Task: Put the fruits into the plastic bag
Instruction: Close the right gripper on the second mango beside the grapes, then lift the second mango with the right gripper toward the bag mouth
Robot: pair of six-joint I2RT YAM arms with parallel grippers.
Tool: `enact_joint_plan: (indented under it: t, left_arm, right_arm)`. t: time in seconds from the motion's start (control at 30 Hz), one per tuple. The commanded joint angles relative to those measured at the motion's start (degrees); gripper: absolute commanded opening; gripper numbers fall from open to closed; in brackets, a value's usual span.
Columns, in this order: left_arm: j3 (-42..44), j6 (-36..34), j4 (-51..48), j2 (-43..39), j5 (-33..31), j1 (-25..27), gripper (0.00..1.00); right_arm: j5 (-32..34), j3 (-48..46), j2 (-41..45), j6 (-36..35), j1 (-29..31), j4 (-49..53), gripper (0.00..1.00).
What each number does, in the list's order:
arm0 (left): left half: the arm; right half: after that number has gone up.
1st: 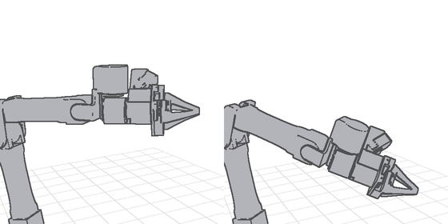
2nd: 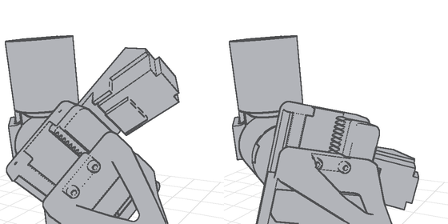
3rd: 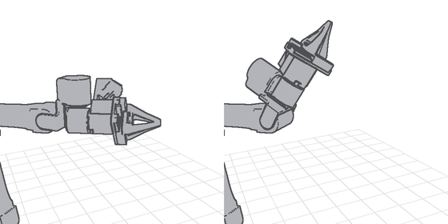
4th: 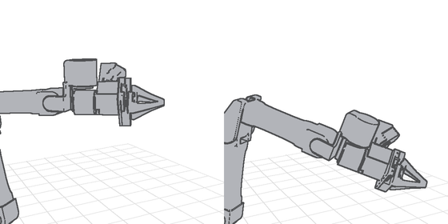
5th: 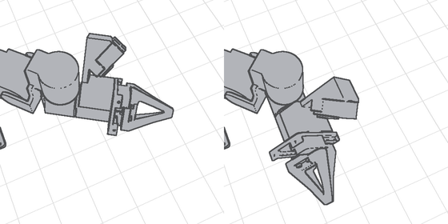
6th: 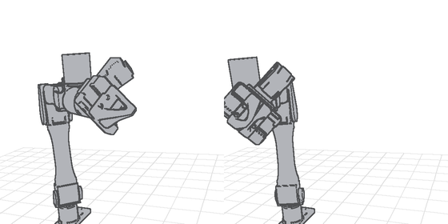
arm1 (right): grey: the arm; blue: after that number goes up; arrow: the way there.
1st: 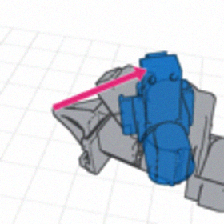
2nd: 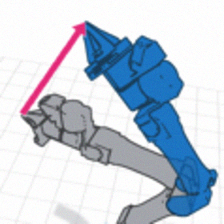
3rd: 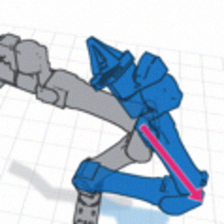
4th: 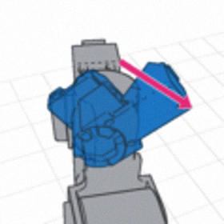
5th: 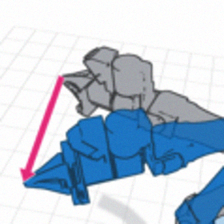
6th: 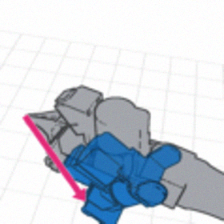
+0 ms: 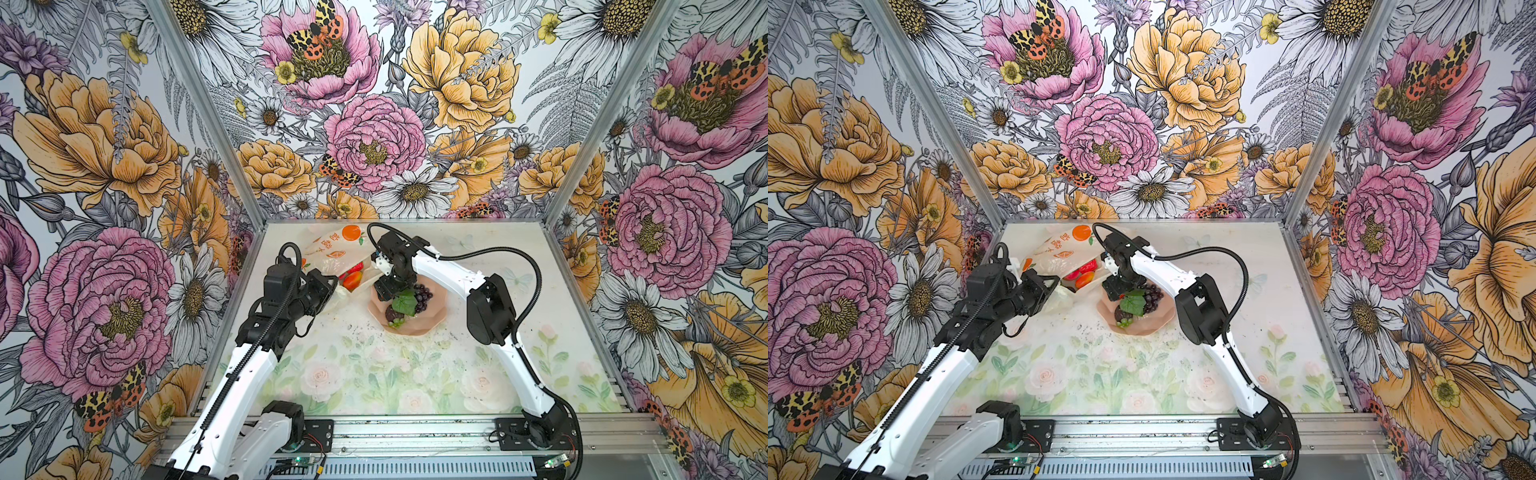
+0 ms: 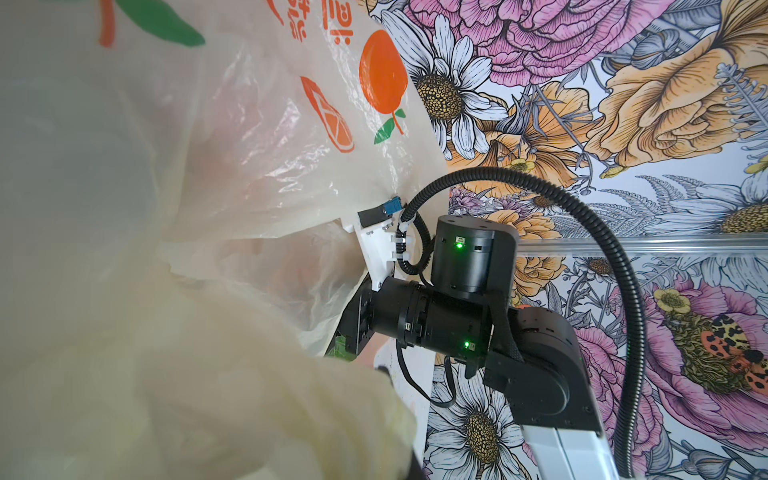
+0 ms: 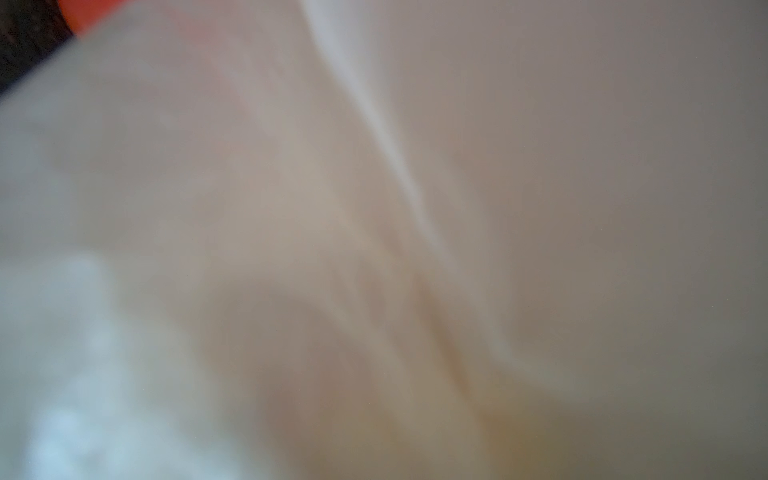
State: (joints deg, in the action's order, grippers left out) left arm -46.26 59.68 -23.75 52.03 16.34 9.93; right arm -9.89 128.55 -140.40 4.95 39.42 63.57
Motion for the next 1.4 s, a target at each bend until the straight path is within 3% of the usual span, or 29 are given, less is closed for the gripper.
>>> enact_joint_plan:
  t: [0.0, 0.17, 0.93, 1.37]
  left_arm:
    - [0.5, -0.9, -0.3, -1.0, 0.6, -0.7, 0.00]
    - [0.7, -1.1, -0.2, -0.9, 0.9, -0.8, 0.00]
    - [0.1, -1.7, 3.2, 1.8, 0.8, 0.6, 0.00]
    - [0.0, -2.0, 7.8, 4.3, 1.3, 2.3, 0.00]
  right_arm:
    - [-0.1, 1.7, -0.8, 1.0, -0.2, -0.4, 0.76]
    - [0.6, -0.5, 1.7, 1.3, -0.5, -1.0, 0.68]
    - [-7.7, -22.0, 22.2, 11.1, -6.9, -14.5, 0.67]
    - [-12.6, -41.4, 43.8, 19.4, -9.2, -17.5, 0.68]
